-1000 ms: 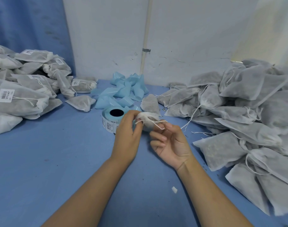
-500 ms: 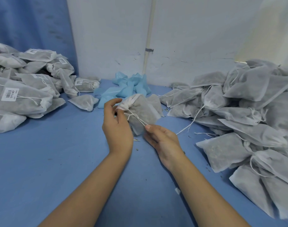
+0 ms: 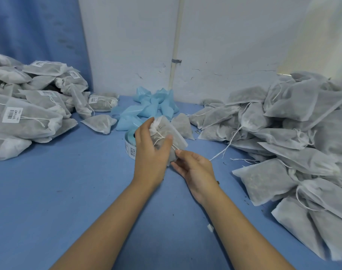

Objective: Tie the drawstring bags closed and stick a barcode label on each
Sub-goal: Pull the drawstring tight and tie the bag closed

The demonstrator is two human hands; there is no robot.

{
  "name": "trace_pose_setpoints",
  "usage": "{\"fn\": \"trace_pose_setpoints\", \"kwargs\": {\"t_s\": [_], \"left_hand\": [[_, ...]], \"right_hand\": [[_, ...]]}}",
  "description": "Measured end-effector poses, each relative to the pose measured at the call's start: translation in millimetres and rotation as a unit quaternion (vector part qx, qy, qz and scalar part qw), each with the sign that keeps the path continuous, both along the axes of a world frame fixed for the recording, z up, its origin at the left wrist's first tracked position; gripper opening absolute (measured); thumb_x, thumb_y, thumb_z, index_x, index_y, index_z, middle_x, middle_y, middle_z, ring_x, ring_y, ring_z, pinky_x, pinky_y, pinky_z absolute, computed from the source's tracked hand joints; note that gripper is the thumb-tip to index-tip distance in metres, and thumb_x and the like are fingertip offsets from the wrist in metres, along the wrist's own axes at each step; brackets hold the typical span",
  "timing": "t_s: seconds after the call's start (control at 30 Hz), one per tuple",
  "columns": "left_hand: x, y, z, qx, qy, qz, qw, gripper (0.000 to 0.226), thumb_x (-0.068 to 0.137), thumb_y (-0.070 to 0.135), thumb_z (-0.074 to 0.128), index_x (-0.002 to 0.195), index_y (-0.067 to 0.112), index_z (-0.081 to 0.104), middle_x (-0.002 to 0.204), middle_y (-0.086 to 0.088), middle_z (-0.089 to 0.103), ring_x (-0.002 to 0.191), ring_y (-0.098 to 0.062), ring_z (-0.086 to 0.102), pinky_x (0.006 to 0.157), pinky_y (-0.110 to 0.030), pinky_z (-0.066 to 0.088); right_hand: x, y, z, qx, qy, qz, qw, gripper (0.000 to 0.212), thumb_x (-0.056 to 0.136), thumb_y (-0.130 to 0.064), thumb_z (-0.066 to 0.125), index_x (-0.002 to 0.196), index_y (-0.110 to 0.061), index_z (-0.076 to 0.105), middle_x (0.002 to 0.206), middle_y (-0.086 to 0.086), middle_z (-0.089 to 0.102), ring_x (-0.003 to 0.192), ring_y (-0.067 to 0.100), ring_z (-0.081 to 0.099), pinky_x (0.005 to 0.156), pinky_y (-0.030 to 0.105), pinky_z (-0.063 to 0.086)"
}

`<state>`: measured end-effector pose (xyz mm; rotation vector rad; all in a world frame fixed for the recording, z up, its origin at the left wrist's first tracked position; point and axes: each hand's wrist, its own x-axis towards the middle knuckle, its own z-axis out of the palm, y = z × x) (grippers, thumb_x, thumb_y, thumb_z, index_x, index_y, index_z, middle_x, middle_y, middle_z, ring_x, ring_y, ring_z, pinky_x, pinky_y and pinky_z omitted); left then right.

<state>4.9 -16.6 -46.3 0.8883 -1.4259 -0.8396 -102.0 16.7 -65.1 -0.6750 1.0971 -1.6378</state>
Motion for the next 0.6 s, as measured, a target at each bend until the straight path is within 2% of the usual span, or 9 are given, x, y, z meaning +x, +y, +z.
{"fn": "trace_pose_setpoints", "kwargs": {"t_s": [0.07,0.1,0.17,0.27,0.3,0.37,0.43,0.5,0.6], "left_hand": [[-2.4,-0.9,-1.7,0.009,-0.023,0.004,1.0,0.061,0.086,0.008,0.063,0.14,0.017,0.035,0.14,-0.004,0.038,0.124,-0.009,0.041,0.102,-0.018,0.035],[-2.8,-1.1,-1.6,0.008,-0.018,0.006,1.0,0.063,0.086,0.005,0.063,0.14,0.018,0.034,0.141,-0.004,0.037,0.125,-0.01,0.041,0.101,-0.015,0.036],[-3.5,-0.7,0.5,0.01,0.029,-0.009,0.999,0.066,0.085,-0.001,0.063,0.139,0.024,0.033,0.141,-0.005,0.037,0.126,-0.01,0.043,0.096,-0.009,0.039],[-4.7,-1.3,3.1,0.068,0.128,-0.04,0.989,0.08,0.081,-0.002,0.069,0.14,0.03,0.026,0.132,0.0,0.047,0.112,-0.007,0.057,0.091,-0.02,0.05],[-4.2,-2.0,4.0,0.102,0.15,-0.043,0.982,0.078,0.08,0.001,0.071,0.14,0.026,0.029,0.124,0.004,0.053,0.1,-0.002,0.062,0.084,-0.021,0.053],[-2.9,-6.2,4.0,0.151,0.181,-0.065,0.97,0.053,0.081,0.003,0.071,0.127,0.015,0.049,0.107,0.005,0.067,0.084,-0.001,0.067,0.074,-0.023,0.054],[-0.8,-8.7,2.8,0.17,0.207,-0.095,0.959,0.033,0.082,0.003,0.069,0.113,0.011,0.06,0.093,0.003,0.073,0.083,-0.009,0.069,0.075,-0.028,0.054],[-0.1,-10.0,2.0,0.187,0.238,-0.12,0.945,0.031,0.083,0.001,0.067,0.112,0.01,0.06,0.095,-0.001,0.073,0.088,-0.016,0.069,0.081,-0.035,0.055],[-1.0,-9.7,1.4,0.196,0.242,-0.146,0.939,0.031,0.083,0.001,0.066,0.113,0.01,0.06,0.097,-0.003,0.072,0.089,-0.018,0.068,0.079,-0.035,0.055]], "right_hand": [[-0.3,-0.6,-1.3,-0.003,0.0,0.001,1.0,0.009,0.086,-0.004,0.065,0.078,-0.002,0.069,0.076,0.008,0.071,0.071,0.012,0.067,0.073,0.022,0.057],[-0.3,-0.7,-1.8,-0.006,0.0,0.002,1.0,0.008,0.086,-0.004,0.065,0.079,-0.002,0.068,0.076,0.008,0.071,0.072,0.012,0.067,0.073,0.022,0.057],[0.0,-1.0,-2.6,-0.01,-0.002,0.002,1.0,0.008,0.086,-0.004,0.065,0.079,-0.003,0.068,0.075,0.006,0.071,0.071,0.012,0.067,0.071,0.021,0.056],[-1.1,-0.9,-1.5,-0.015,-0.021,0.0,1.0,0.006,0.086,-0.005,0.066,0.08,-0.006,0.065,0.074,0.004,0.07,0.069,0.01,0.066,0.068,0.019,0.055],[-1.5,-0.7,-1.4,-0.019,-0.03,-0.001,0.999,0.006,0.085,-0.005,0.067,0.081,-0.007,0.063,0.073,0.003,0.068,0.067,0.01,0.064,0.067,0.019,0.055],[-1.6,-0.8,-1.7,-0.029,-0.037,-0.01,0.999,0.015,0.082,-0.004,0.07,0.09,-0.009,0.058,0.074,0.002,0.066,0.068,0.011,0.062,0.07,0.021,0.054],[-0.6,-1.7,-2.5,-0.037,-0.034,-0.014,0.999,0.031,0.08,-0.004,0.071,0.106,-0.009,0.055,0.084,0.005,0.067,0.077,0.014,0.063,0.077,0.025,0.053],[-0.2,-1.9,-2.3,-0.042,-0.026,0.003,0.999,0.038,0.081,-0.008,0.071,0.115,-0.008,0.054,0.098,0.009,0.069,0.092,0.019,0.065,0.09,0.031,0.052],[-1.3,0.0,-1.2,-0.054,-0.009,0.042,0.998,0.023,0.084,-0.014,0.068,0.106,-0.007,0.063,0.107,0.012,0.071,0.105,0.023,0.066,0.097,0.034,0.051]]}}
